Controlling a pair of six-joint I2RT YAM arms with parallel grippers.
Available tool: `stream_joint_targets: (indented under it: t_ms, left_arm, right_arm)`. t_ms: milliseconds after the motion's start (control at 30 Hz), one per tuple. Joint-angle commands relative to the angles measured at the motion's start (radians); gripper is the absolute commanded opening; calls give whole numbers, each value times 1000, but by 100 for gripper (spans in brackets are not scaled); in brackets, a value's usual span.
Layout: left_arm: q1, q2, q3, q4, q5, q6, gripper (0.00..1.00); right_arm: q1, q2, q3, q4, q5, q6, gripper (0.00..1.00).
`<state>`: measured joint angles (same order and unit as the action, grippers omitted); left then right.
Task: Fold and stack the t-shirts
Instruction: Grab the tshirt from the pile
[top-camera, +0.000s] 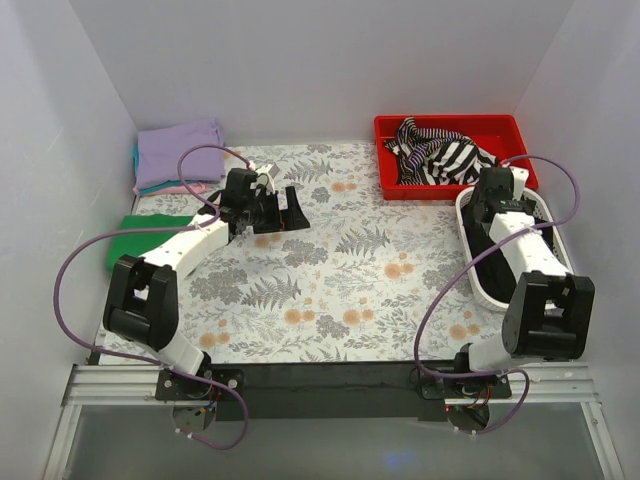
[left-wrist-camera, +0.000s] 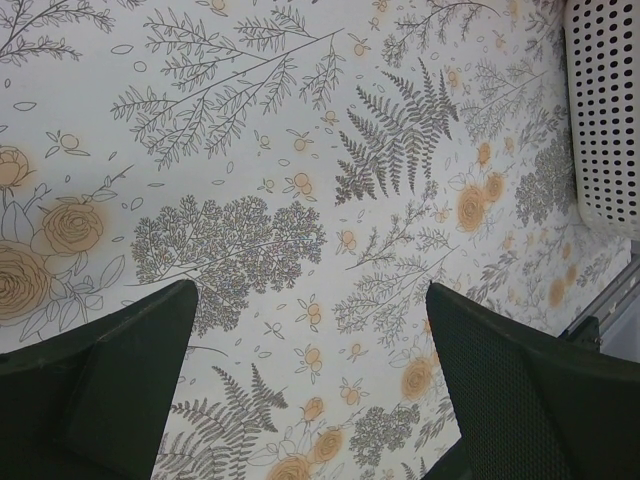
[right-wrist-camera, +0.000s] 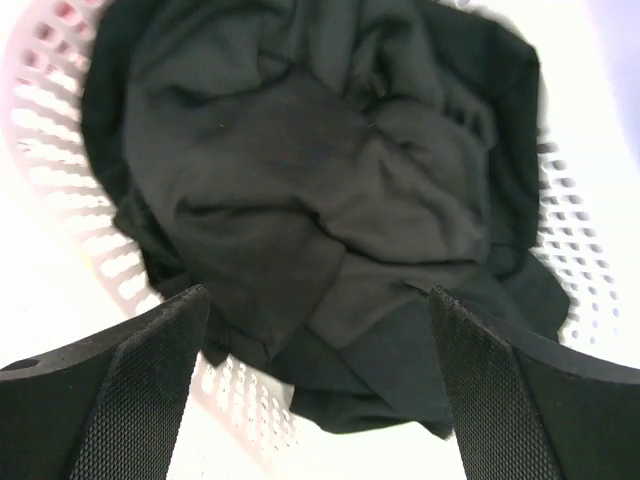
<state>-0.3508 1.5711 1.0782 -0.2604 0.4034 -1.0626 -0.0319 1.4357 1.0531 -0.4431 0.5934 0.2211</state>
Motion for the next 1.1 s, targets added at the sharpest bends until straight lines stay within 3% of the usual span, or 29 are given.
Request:
stream_joint_targets:
  t_ms: [0,167,233,267,300,467,867,900,1000,1067]
  left_arm:
    - [-2,7,23,9,14,10,98]
    - [-2,13,19,7,28,7,98]
    - [-2,13,16,9,28,9,98]
    - [-2,13,17,6,28,10,98]
    - [-2,15,14,9,26,9,98]
    - [-2,20,15,9,23,7,98]
    - [-2,30,26,15,63,-4,98]
    - [-2,30,26,15,64,-4,98]
    - [-2,32,25,18,81,-10,98]
    - [-2,38,23,18,98,-14,98]
  right_arm:
    - [-54,72,27,49,-96,17,94]
    - [-95,201,38,111,-144,41,89]
    - [-95,235,47,121,-178,38,82]
    - [-95,255,50,127,-181,43,73]
    - [-95,252,51,129,-197,41,55]
    - [-53,38,-27,224,-184,-12,9]
    - [128,-398,-128,289,-83,6,1]
    - [130,-412,-140,297,-28,12,1]
    - [130,-368,-128,242,54,3,14]
    - [130,-298,-110,186,78,21,11]
